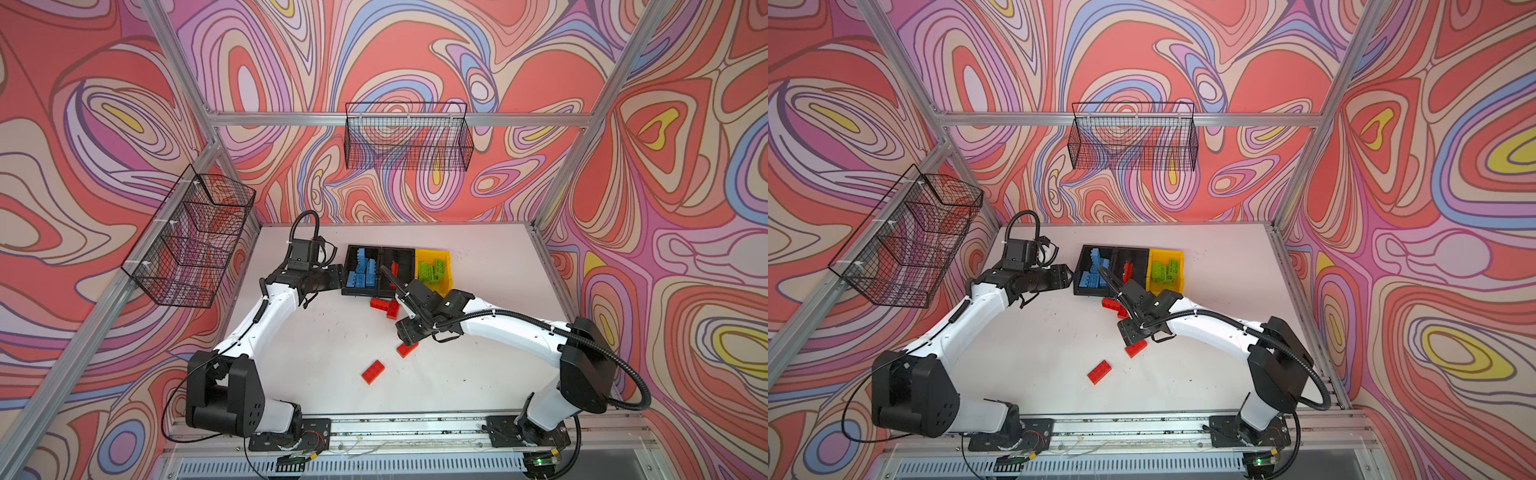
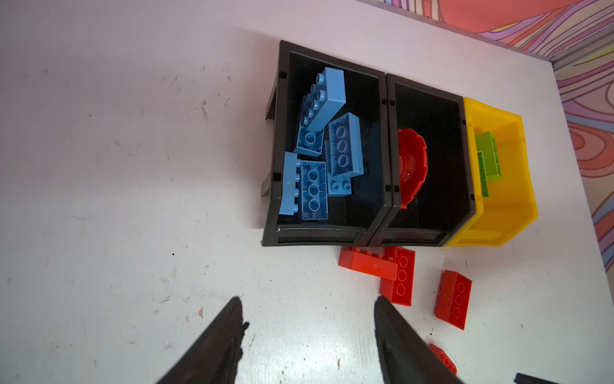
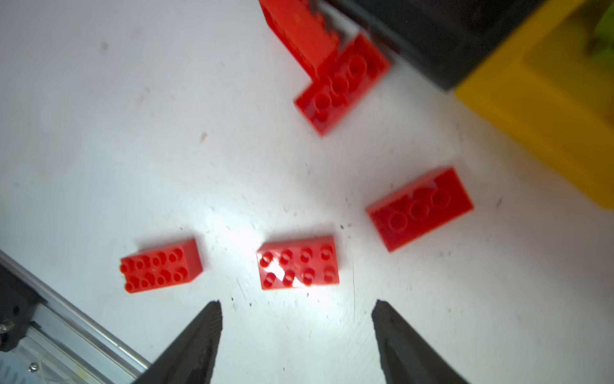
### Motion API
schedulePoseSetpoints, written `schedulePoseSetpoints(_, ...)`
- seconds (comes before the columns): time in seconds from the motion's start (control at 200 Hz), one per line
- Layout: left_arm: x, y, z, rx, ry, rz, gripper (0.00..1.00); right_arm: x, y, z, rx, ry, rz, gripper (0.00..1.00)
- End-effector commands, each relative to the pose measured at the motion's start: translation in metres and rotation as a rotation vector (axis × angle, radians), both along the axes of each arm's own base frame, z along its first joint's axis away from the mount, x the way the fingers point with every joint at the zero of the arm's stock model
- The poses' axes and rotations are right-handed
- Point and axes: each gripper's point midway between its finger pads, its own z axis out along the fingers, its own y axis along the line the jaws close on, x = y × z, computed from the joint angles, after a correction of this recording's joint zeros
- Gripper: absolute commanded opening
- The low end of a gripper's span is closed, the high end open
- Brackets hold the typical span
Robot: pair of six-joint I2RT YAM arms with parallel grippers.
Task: Sort the legos into containers by color
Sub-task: Move the lego to the center of the table.
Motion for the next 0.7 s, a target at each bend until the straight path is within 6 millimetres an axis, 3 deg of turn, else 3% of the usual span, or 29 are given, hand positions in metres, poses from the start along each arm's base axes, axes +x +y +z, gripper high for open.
schedulePoseSetpoints(0.0, 0.001, -0.005, -0.005, -0.029, 0.005, -0.027, 0.65, 0.001, -0.015, 0.018, 0.051, 0.005, -0.263, 0.78)
schedulePoseSetpoints(0.07, 0.001, -0.006, -0.005, -0.03, 0.006, -0.029, 0.65, -0.004, -0.016, 0.01, 0.084, 0.051, -0.4, 0.78)
schedulePoseSetpoints(0.16, 0.002, -0.004, -0.006, -0.033, 0.008, -0.027, 0.65, -0.015, -0.012, -0.016, 0.127, 0.156, -0.525, 0.77)
schedulePoseSetpoints(0.26, 0.003, -0.004, -0.006, -0.041, 0.009, -0.028, 0.65, -0.02, 0.004, -0.033, 0.224, 0.237, -0.593, 0.77)
schedulePoseSetpoints(0.376, 0.003, -0.003, -0.006, -0.045, 0.01, -0.025, 0.65, -0.01, 0.021, -0.039, 0.279, 0.256, -0.618, 0.76)
schedulePoseSetpoints(0.561, 0.001, -0.008, -0.006, -0.073, 0.022, -0.039, 0.65, -0.002, 0.033, -0.04, 0.296, 0.264, -0.64, 0.76)
schedulePoseSetpoints(0.696, 0.001, -0.007, -0.007, -0.064, 0.028, -0.039, 0.65, -0.004, 0.034, -0.055, 0.264, 0.297, -0.657, 0.77)
